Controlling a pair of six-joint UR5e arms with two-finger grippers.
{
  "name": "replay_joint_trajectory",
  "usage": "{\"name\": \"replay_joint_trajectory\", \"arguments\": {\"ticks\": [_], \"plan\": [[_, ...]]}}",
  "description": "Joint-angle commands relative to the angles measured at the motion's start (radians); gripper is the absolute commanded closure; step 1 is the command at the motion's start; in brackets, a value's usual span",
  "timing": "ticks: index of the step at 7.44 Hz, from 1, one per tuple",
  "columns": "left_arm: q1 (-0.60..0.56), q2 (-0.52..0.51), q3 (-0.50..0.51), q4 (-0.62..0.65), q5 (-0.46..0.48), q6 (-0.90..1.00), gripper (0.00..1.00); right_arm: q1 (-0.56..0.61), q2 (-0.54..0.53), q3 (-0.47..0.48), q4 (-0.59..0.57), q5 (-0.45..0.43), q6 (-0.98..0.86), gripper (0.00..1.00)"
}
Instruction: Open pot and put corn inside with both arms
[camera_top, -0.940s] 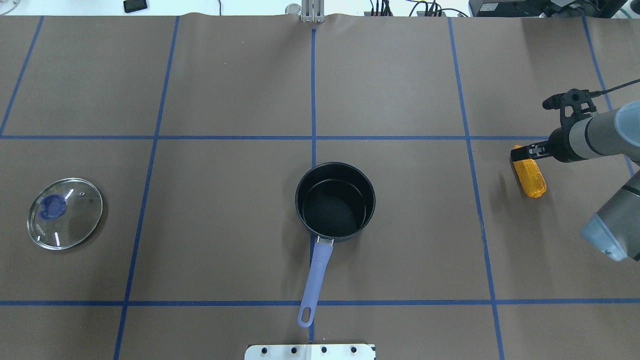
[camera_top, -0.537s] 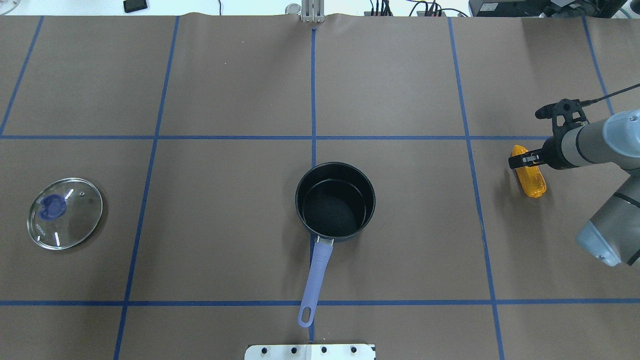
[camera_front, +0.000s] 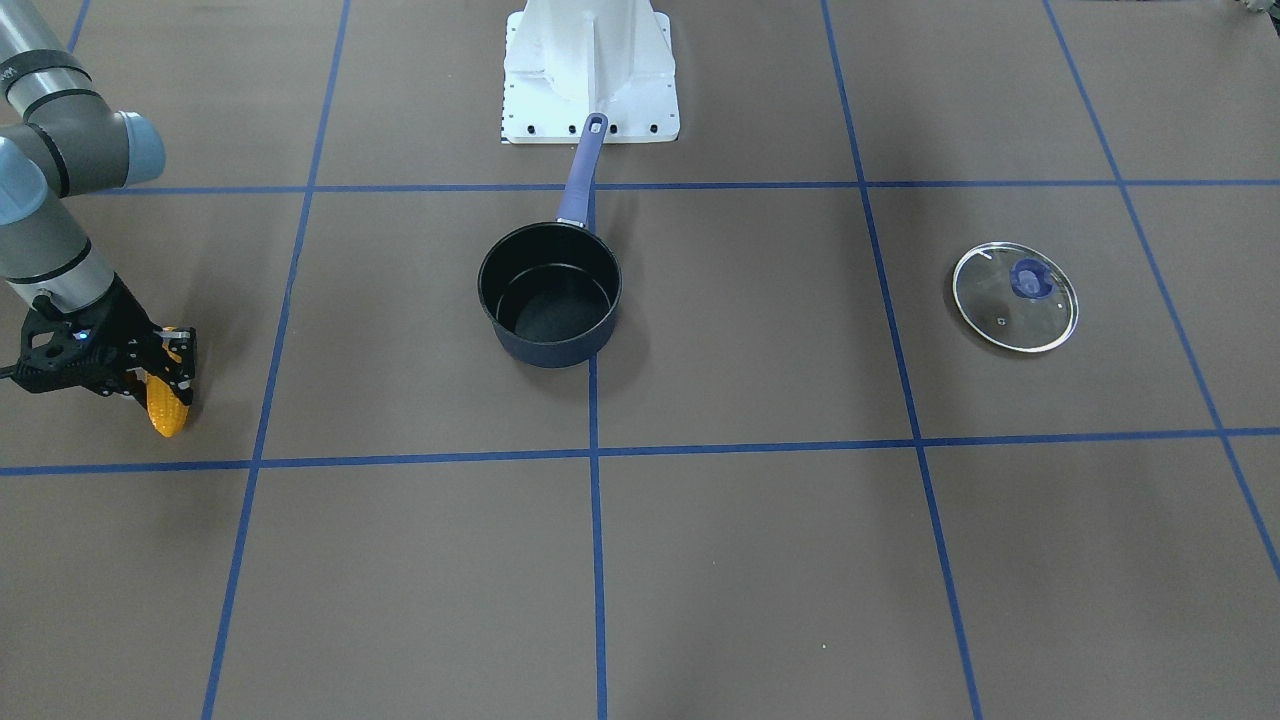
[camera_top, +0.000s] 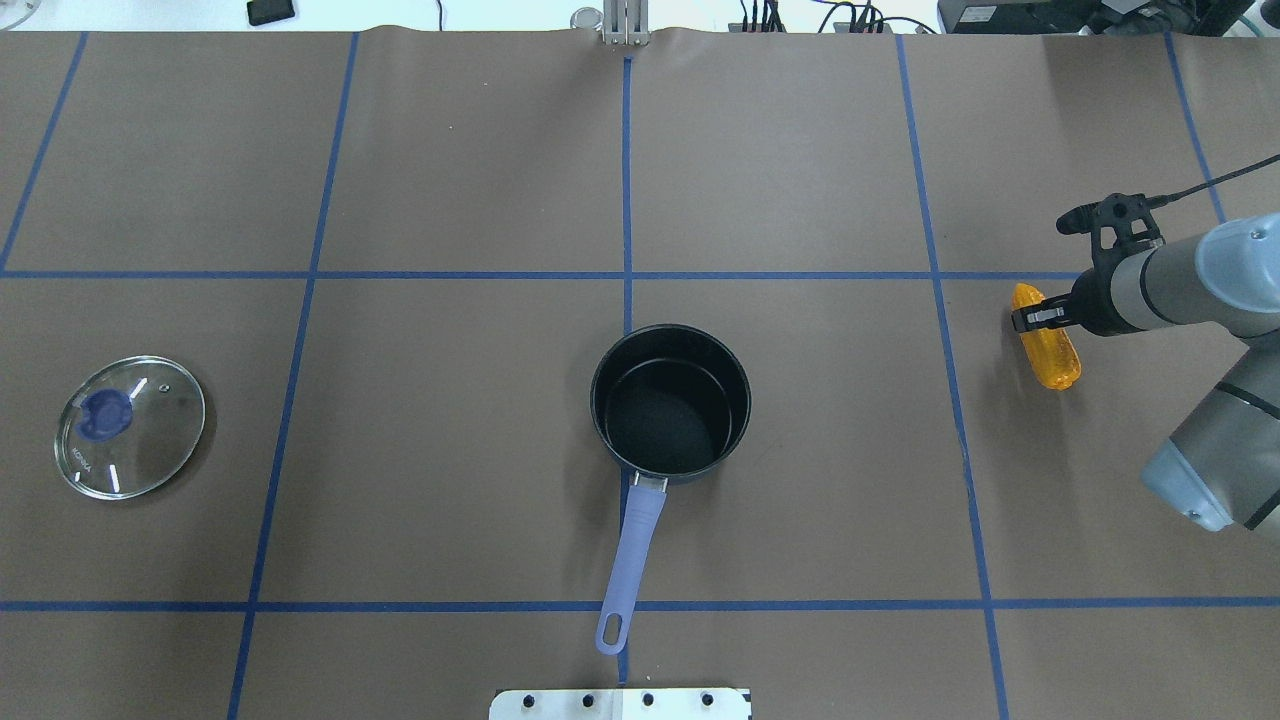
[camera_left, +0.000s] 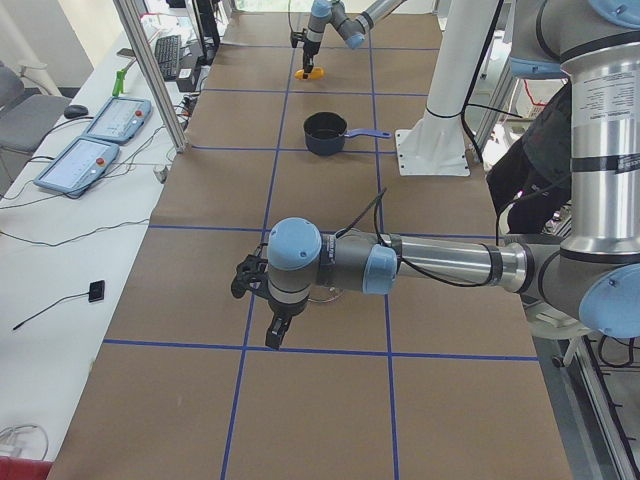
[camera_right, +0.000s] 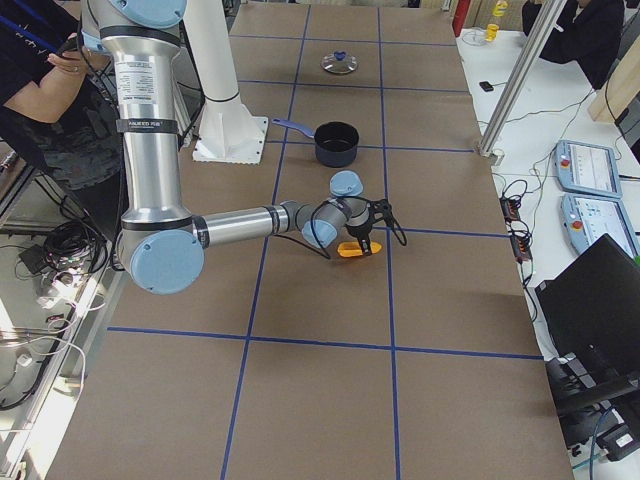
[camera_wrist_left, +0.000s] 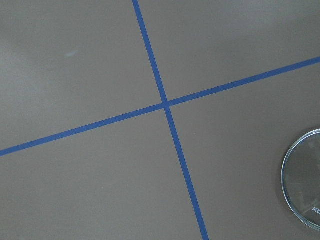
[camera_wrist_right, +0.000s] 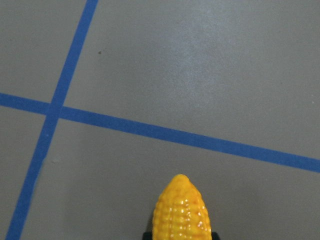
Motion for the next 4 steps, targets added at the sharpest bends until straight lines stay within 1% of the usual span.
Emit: {"name": "replay_joint_trajectory", "arguments": {"ticks": [1, 2, 3, 4], "plan": [[0.0, 0.0, 0.0, 0.0, -0.001, 0.0, 0.02, 0.0, 0.094, 0.038, -0.033, 0.007, 0.029, 1.0], [0.002, 0.0, 0.0, 0.0, -0.001, 0.0, 0.02, -0.008, 0.162, 0.054, -0.054, 0.008, 0.134, 1.0], [0.002, 0.0, 0.0, 0.0, 0.0, 0.0, 0.02, -0.058, 0.219, 0.083, -0.077, 0.003, 0.269, 1.0], [0.002, 0.0, 0.002, 0.0, -0.001, 0.0, 0.02, -0.109, 0.285, 0.107, -0.134, -0.01, 0.352, 1.0]]}}
